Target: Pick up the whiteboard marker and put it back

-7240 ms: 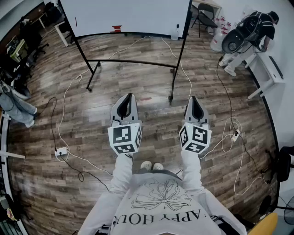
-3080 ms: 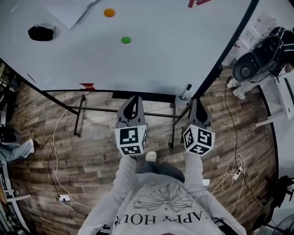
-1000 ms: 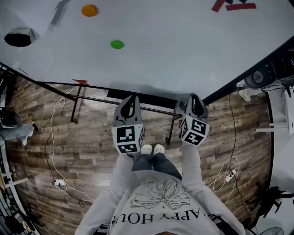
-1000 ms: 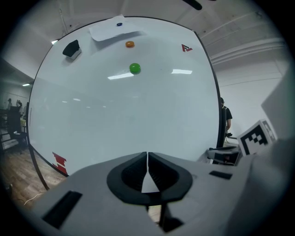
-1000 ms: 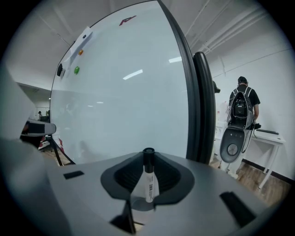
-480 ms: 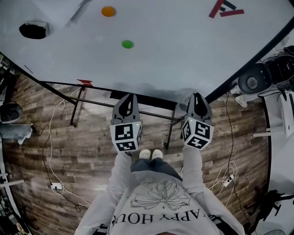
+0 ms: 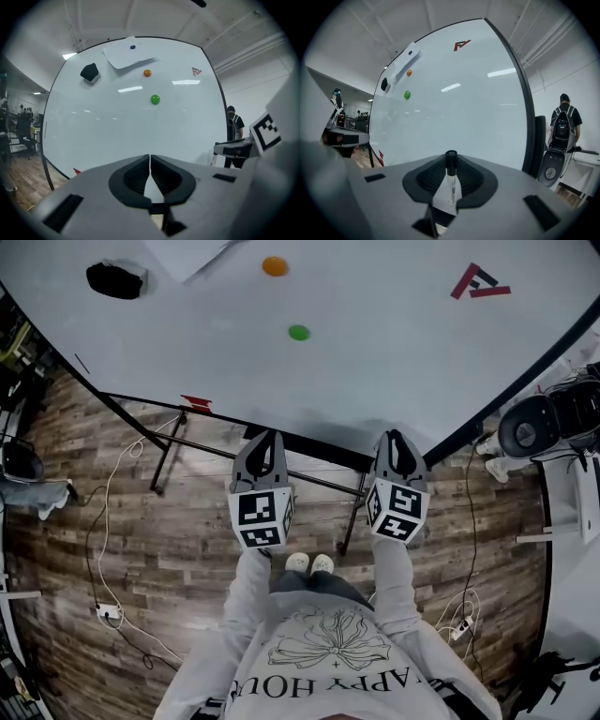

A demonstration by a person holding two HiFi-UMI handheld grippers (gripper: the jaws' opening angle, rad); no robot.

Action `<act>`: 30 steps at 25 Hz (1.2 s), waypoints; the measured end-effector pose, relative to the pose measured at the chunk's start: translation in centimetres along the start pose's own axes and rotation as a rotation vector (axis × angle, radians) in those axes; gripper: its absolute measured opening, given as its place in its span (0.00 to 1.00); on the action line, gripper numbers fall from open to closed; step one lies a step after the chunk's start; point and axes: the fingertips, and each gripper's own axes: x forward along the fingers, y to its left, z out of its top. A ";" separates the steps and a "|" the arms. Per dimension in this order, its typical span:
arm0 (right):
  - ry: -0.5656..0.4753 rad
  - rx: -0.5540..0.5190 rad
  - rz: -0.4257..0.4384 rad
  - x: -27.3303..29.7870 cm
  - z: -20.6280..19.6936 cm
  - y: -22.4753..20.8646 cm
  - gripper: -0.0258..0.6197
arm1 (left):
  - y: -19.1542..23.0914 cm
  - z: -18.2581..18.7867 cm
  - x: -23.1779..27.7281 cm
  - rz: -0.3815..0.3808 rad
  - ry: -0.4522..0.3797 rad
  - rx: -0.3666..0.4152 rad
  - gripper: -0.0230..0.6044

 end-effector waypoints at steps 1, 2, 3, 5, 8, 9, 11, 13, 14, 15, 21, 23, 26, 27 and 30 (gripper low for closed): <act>0.010 -0.015 0.011 0.3 -0.2 0.5 0.14 | 0.2 0.0 -0.1 0.005 0.000 0.001 0.05; 0.021 -0.033 0.022 0.6 -0.4 1.0 0.14 | 0.5 -0.1 -0.3 0.010 0.000 0.002 0.05; 0.033 -0.057 0.031 0.9 -0.7 1.6 0.14 | 0.7 -0.1 -0.4 0.016 0.001 0.002 0.05; 0.062 -0.120 0.046 1.8 -1.5 2.7 0.14 | 1.2 -0.3 -0.6 0.029 0.004 -0.001 0.05; 0.106 -0.241 0.073 3.2 -3.1 4.4 0.14 | 1.9 -0.8 -0.9 0.047 0.010 -0.007 0.05; 0.118 -0.279 0.082 3.6 -3.8 4.9 0.14 | 2.1 -1.0 -1.0 0.052 0.013 -0.009 0.05; 0.141 -0.342 0.102 4.3 -5.0 5.8 0.14 | 2.4 -1.3 -1.2 0.060 0.020 -0.015 0.05; 0.170 -0.403 0.124 5.1 -6.5 6.7 0.14 | 2.7 -1.7 -1.4 0.069 0.028 -0.020 0.05; 0.186 -0.439 0.134 5.4 -7.3 7.1 0.14 | 2.9 -2.0 -1.5 0.073 0.033 -0.022 0.05; 0.203 -0.477 0.144 5.8 -8.1 7.5 0.14 | 3.0 -2.2 -1.6 0.078 0.037 -0.024 0.05; 0.292 -0.634 0.205 7.3 -12.4 9.6 0.14 | 4.1 -3.2 -2.0 0.108 0.056 -0.034 0.05; 0.301 -0.663 0.225 7.7 -13.2 10.2 0.14 | 4.4 -3.5 -2.2 0.116 0.062 -0.035 0.05; 0.311 -0.679 0.264 8.4 -14.4 11.3 0.14 | 4.9 -3.8 -2.6 0.129 0.069 -0.038 0.05; 0.318 -0.679 0.278 8.6 -14.8 11.6 0.14 | 5.0 -3.8 -2.7 0.134 0.071 -0.039 0.05; 0.331 -0.699 0.309 9.1 -16.3 12.2 0.15 | 5.3 -4.2 -2.9 0.146 0.080 -0.040 0.05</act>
